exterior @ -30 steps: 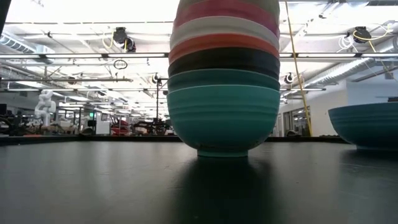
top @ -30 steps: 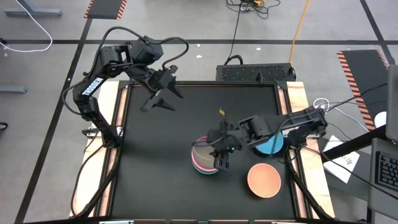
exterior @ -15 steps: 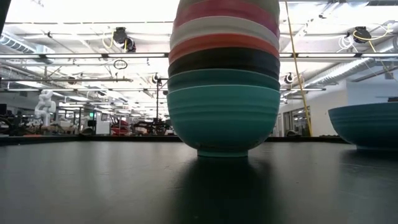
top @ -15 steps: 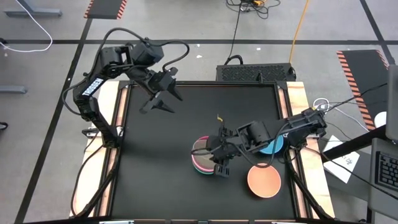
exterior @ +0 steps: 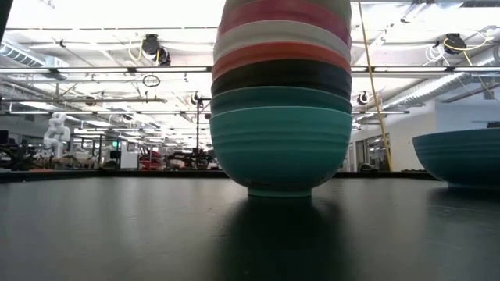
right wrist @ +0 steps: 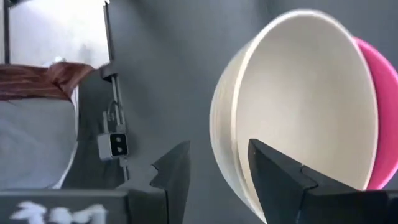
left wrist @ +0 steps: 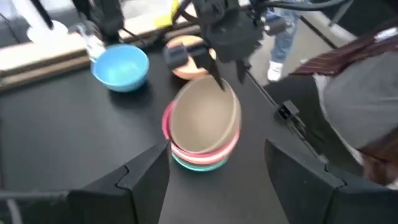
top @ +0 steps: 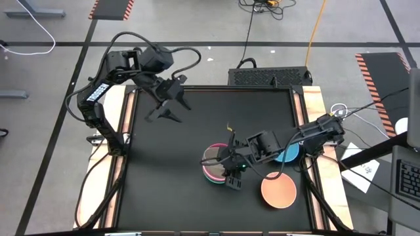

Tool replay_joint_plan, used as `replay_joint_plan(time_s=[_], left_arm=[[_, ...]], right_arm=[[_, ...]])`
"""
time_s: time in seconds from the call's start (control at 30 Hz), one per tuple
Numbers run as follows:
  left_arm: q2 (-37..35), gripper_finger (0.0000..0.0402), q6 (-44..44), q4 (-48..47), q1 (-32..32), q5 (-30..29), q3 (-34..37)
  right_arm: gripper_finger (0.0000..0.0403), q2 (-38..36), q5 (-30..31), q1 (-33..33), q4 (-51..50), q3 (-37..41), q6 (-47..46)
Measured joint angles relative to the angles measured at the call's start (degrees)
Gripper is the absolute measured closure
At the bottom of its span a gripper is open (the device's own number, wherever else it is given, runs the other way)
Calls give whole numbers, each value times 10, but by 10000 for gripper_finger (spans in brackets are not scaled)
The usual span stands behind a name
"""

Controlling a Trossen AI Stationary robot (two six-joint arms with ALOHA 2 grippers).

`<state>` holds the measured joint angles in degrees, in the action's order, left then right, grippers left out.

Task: Nest bowls inside each other
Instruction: Stack the gray bowl on the pink bowl

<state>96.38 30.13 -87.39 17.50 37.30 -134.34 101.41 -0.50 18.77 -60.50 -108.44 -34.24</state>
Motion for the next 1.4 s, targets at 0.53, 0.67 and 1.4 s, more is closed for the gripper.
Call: replay_joint_plan(time_s=[0.53, 0.67, 1.4], left_arm=[[1, 144, 62, 20, -100, 67, 160], [0, 144, 91, 23, -136, 91, 179], [0, 144, -50, 315, -101, 73, 334]], right_arm=[[250, -104, 156, 1, -28, 1, 25], [250, -115, 155, -5, -12, 22, 30], [250, -214, 250, -27, 4, 105, 69]])
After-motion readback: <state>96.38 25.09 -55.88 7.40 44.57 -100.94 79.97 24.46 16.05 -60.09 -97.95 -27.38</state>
